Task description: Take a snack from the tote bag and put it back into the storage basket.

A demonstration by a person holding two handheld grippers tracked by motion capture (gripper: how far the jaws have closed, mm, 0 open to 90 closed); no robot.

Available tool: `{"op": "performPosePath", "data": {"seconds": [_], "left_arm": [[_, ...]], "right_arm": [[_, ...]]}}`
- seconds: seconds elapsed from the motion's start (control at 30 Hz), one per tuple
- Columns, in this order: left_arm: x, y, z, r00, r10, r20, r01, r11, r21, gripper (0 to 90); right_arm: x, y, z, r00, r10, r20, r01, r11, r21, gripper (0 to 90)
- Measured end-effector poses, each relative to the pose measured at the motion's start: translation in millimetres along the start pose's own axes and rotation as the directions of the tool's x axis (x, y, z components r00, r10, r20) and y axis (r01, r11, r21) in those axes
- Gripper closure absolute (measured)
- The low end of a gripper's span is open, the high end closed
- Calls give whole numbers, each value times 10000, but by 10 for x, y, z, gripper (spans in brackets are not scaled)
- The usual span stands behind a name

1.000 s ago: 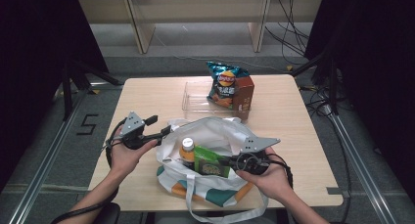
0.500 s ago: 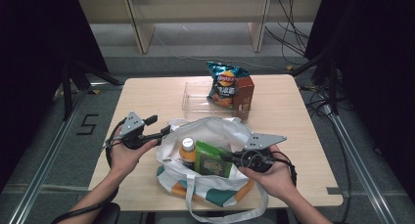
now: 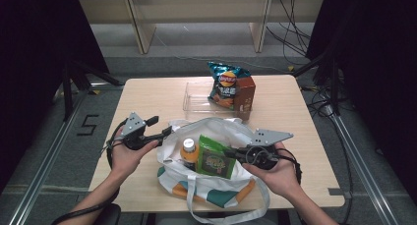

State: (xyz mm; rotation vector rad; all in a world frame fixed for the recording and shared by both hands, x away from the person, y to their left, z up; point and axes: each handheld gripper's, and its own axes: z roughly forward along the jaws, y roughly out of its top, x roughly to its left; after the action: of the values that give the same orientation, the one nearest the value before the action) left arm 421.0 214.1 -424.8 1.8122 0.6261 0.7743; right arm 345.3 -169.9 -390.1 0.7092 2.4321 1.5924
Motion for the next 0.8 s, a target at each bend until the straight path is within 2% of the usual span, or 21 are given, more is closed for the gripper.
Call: {"op": "performPosePath", "data": {"seconds": [0.03, 0.07, 0.2, 0.3, 0.37, 0.4, 0.47, 0.53, 0.57, 0.63, 0.67, 0.7, 0.73, 0.77, 0.8], "left_arm": [[0, 2, -5, 10000, 12, -20, -12, 10000, 63, 337], [0, 5, -11, 10000, 24, -34, -24, 9999, 121, 337], [1, 4, -11, 10000, 16, -30, -16, 9999, 110, 337], [2, 3, -10, 10000, 13, -32, -12, 9999, 117, 337], [3, 5, -14, 10000, 25, -46, -24, 9999, 154, 337], [3, 5, -14, 10000, 22, -46, -22, 9999, 145, 337], [4, 5, -15, 10000, 26, -43, -25, 9999, 155, 337], [6, 3, -15, 10000, 27, -46, -27, 9999, 159, 337], [6, 4, -16, 10000, 34, -51, -33, 9999, 161, 337], [5, 7, -18, 10000, 34, -53, -33, 9999, 150, 337], [5, 7, -18, 10000, 30, -56, -30, 9999, 147, 337], [6, 7, -19, 10000, 27, -57, -27, 9999, 147, 337], [6, 7, -18, 10000, 30, -56, -29, 9999, 150, 337], [7, 6, -17, 10000, 30, -50, -29, 9999, 153, 337], [7, 6, -17, 10000, 32, -48, -31, 9999, 152, 337]], "right_arm": [[2, 6, -11, 9999, 64, 138, -64, 10000, 6, 900], [-9, 17, -9, 10000, -65, 24, 65, 10000, -54, 900], [-24, 52, -36, 10000, -74, 26, 74, 9997, -241, 900], [-40, 98, -77, 9997, -140, 218, 146, 9995, -276, 900], [-64, 116, -87, 9982, -417, 442, 437, 9981, -441, 900], [-54, 118, -88, 9995, -173, 269, 183, 9990, -399, 900], [-57, 129, -90, 9999, -26, 164, 33, 9991, -426, 900], [-65, 142, -103, 9989, -187, 425, 209, 9985, -508, 900], [-66, 151, -115, 9995, -104, 298, 115, 9992, -385, 900], [-83, 163, -113, 9993, -216, 309, 235, 9979, -604, 900], [-93, 174, -126, 9974, -363, 629, 406, 9969, -671, 900], [-74, 177, -135, 9984, -72, 558, 104, 9983, -577, 900], [-89, 191, -142, 9986, -192, 500, 221, 9981, -574, 900], [-84, 200, -150, 9992, -67, 390, 86, 9987, -493, 900], [-102, 218, -153, 9980, -347, 523, 380, 9972, -638, 900]]}}
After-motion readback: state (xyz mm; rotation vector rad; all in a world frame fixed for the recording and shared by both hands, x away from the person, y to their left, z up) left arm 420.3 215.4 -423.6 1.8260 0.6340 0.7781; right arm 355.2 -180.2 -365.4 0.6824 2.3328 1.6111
